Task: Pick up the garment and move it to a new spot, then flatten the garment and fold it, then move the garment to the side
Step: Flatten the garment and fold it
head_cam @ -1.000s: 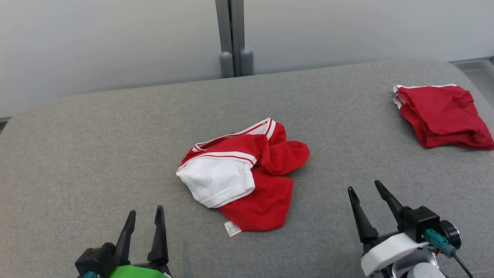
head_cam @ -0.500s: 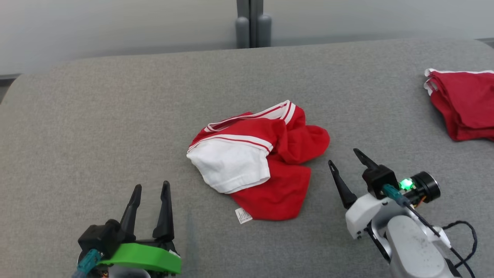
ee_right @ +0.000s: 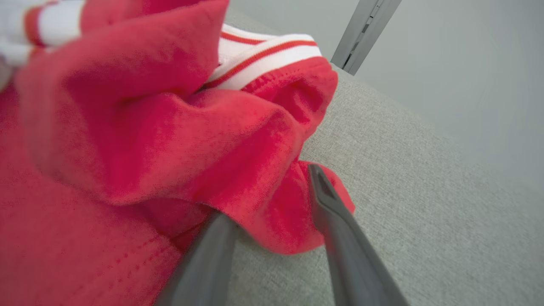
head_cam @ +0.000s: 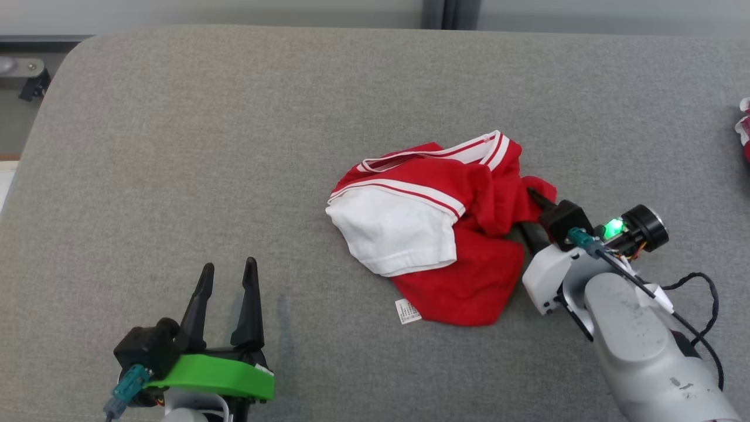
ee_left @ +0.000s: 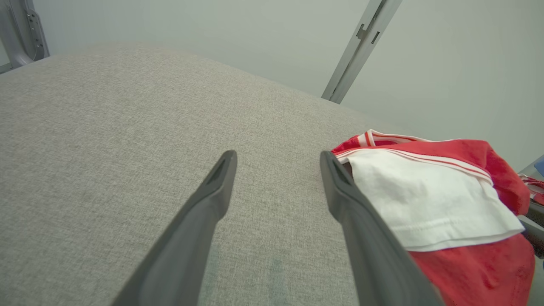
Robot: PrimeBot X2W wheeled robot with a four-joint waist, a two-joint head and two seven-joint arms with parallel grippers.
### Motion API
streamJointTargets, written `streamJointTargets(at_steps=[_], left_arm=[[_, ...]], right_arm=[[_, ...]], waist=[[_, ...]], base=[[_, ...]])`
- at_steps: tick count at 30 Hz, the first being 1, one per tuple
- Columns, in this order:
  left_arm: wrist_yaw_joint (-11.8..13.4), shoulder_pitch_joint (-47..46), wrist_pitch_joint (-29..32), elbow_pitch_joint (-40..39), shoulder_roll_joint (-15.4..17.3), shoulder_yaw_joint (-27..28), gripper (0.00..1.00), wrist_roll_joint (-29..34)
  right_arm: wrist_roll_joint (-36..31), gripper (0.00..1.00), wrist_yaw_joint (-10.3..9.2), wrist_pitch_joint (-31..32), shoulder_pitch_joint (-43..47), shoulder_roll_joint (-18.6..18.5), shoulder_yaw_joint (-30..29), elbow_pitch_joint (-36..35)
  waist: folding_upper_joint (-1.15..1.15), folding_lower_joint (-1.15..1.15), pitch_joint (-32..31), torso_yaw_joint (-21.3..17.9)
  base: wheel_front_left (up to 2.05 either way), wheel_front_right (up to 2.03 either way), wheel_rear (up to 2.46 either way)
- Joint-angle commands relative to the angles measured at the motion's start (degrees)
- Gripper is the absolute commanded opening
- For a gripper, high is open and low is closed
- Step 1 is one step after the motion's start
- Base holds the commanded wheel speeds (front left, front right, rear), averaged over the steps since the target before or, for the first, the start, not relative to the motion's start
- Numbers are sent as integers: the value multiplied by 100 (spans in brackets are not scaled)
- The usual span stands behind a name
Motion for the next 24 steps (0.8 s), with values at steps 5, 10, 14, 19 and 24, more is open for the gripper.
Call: streamJointTargets(at_steps=[5,10,14,19,24], left_arm=[[-19,-66,-2,-8,8,-4,100,-56],[-19,-15,-1,-5,8,-54,100,-84],[-19,16,-1,16,9,-118,100,-101],[-19,69,-2,44,9,-191,100,-139],[-5,94,-2,44,8,-223,100,-176]], right_arm=[[248,0,-9,-7,-224,-177,-133,-303],[604,0,-9,-8,-514,-372,-171,-683],[662,0,-9,-8,-848,-623,-43,-852],[715,0,-9,19,-1348,-903,142,-895],[695,0,-9,158,-1964,-1140,409,-837]], waist=[[0,0,-14,18],[0,0,-101,-37],[0,0,-180,-31],[0,0,-290,25],[0,0,-346,78]], base=[[0,0,0],[0,0,0],[0,0,0],[0,0,0],[0,0,0]])
